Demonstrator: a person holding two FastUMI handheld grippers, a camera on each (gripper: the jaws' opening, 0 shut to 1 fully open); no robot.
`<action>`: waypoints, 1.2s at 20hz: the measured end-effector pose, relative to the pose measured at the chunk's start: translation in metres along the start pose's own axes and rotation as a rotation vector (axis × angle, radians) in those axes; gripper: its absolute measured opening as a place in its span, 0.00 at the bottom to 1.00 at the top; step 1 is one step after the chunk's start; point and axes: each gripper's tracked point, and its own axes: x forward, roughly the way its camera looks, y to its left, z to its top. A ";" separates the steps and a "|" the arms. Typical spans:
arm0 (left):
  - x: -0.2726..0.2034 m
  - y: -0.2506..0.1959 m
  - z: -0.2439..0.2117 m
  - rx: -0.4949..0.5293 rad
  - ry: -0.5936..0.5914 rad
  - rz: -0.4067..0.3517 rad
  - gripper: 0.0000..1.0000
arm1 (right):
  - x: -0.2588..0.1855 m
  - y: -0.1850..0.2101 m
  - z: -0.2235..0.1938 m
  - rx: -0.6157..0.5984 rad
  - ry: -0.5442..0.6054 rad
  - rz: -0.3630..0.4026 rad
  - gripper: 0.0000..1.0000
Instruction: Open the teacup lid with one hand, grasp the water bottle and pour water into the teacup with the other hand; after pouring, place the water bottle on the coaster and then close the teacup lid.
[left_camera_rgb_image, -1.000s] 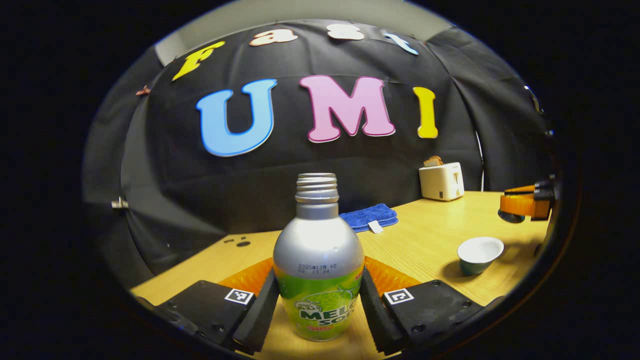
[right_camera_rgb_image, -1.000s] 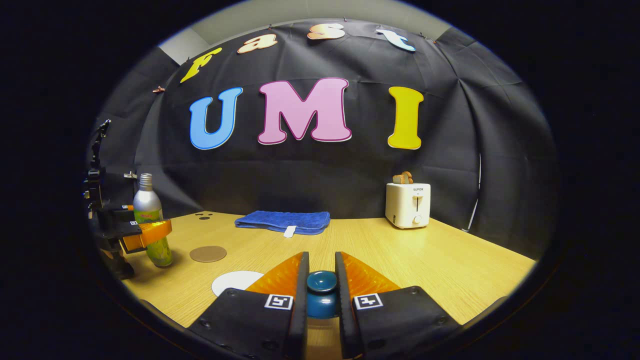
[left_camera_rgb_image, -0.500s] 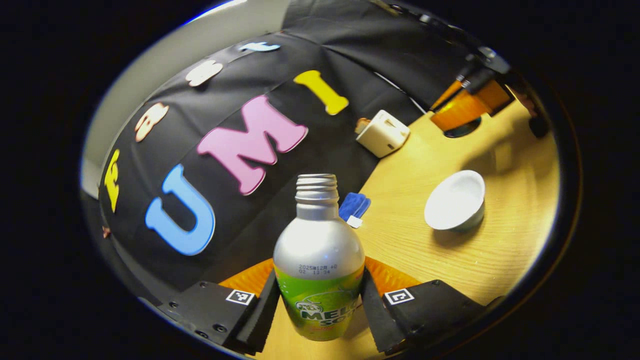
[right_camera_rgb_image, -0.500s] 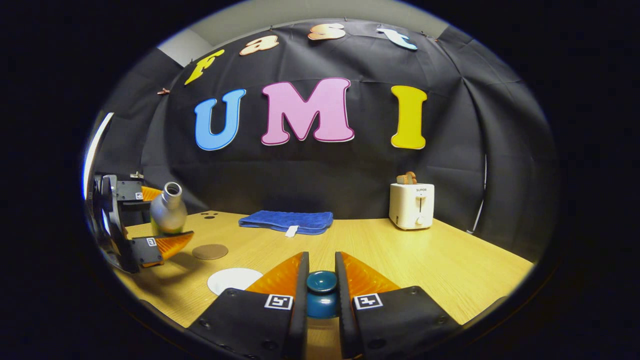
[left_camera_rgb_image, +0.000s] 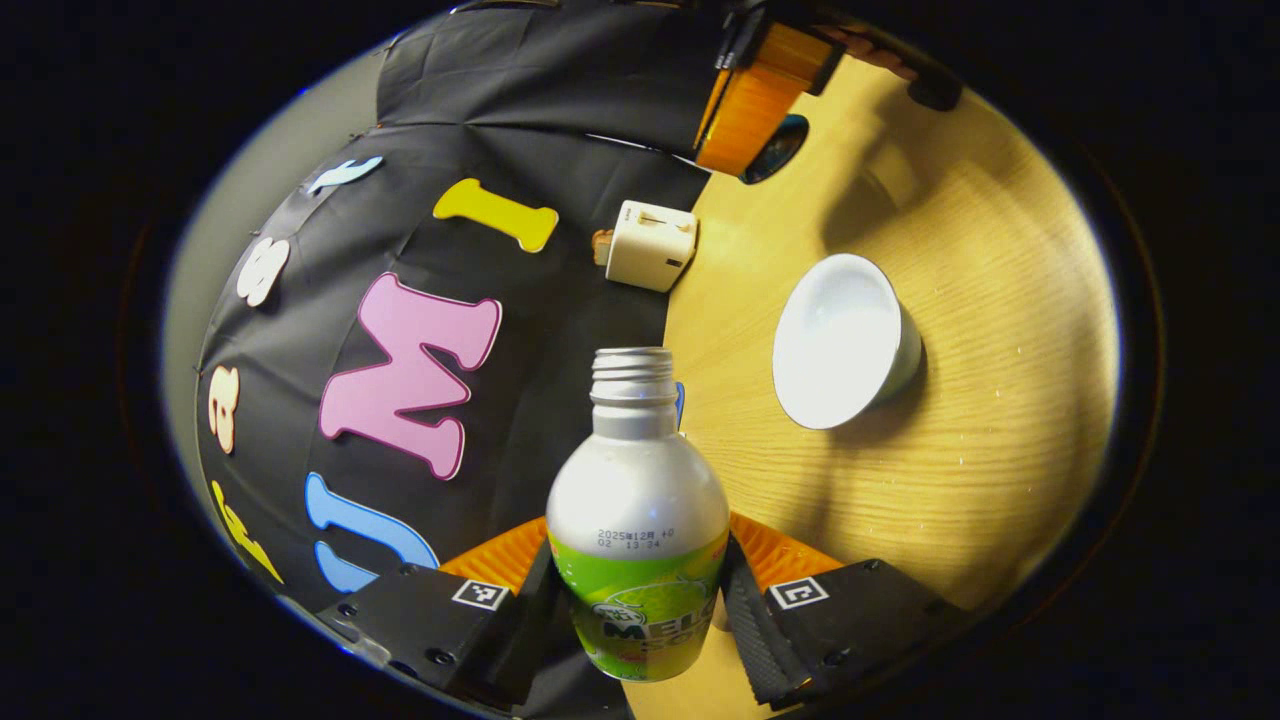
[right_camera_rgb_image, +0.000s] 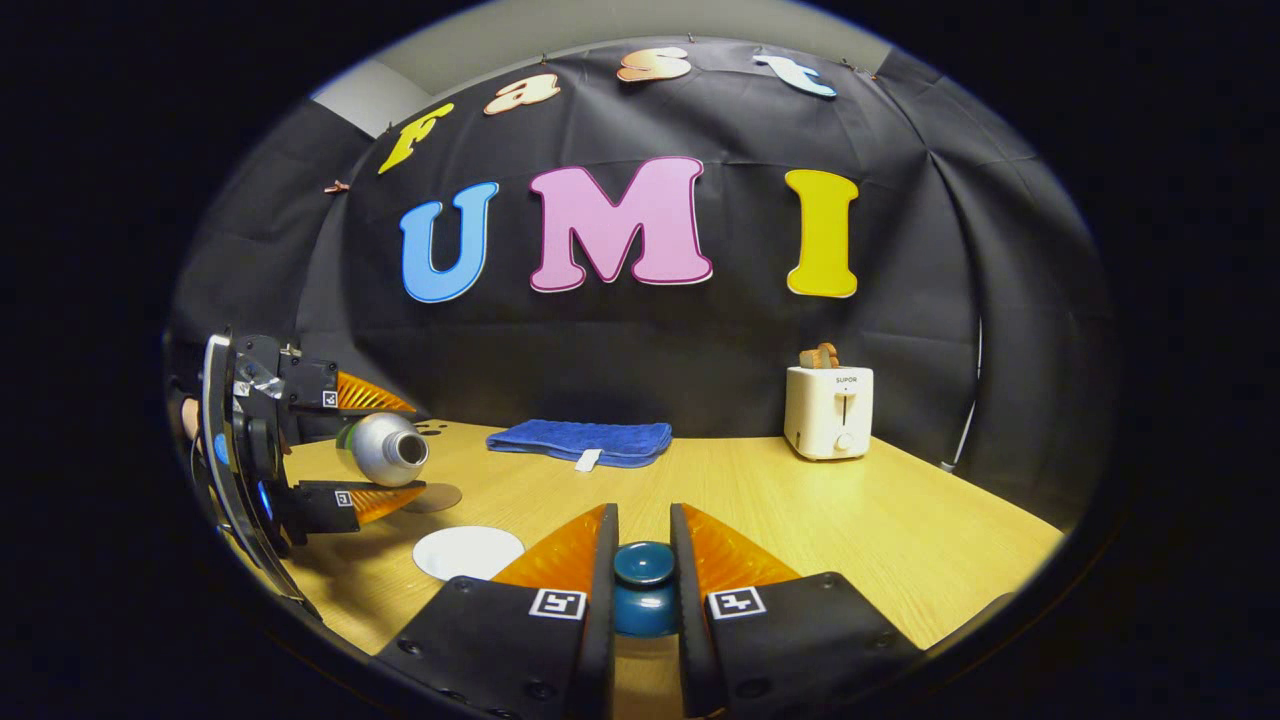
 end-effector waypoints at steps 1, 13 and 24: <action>0.003 -0.002 -0.001 0.031 0.001 -0.010 0.79 | 0.000 -0.002 0.000 0.000 0.000 0.001 0.30; 0.007 -0.007 0.001 0.255 0.022 -0.077 0.80 | -0.001 -0.003 0.001 -0.001 0.001 0.009 0.30; 0.017 -0.011 -0.004 0.441 0.048 -0.122 0.80 | -0.002 -0.002 0.001 0.000 0.002 0.020 0.29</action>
